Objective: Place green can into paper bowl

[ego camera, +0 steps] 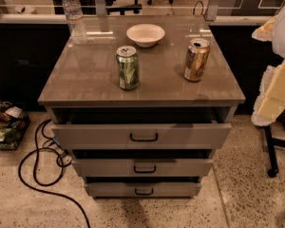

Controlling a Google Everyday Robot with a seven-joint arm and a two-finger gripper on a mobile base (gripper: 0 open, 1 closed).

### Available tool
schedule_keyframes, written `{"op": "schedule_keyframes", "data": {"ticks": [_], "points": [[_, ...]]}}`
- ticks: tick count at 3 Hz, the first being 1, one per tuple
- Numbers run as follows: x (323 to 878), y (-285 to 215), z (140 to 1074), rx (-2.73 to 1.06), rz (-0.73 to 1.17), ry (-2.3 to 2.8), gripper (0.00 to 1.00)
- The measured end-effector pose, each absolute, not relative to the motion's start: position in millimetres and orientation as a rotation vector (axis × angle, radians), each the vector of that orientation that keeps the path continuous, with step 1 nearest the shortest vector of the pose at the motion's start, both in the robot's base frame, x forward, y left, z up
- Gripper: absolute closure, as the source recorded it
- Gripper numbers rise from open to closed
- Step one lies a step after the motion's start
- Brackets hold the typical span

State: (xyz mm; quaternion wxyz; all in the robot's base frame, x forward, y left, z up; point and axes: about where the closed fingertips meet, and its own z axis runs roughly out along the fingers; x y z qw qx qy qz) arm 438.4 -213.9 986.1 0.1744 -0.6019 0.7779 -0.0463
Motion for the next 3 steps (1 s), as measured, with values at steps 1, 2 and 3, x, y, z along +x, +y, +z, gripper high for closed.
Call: {"op": "schedule_keyframes", "data": {"ticks": [1,2,3], "points": [[438,-214,986,-1.706,-0.131,2.205,0.0],[454,-201,984,-1.597,-0.077,2.191,0.0],[484,-167,980,-1.38,0.077,2.153,0.0]]}}
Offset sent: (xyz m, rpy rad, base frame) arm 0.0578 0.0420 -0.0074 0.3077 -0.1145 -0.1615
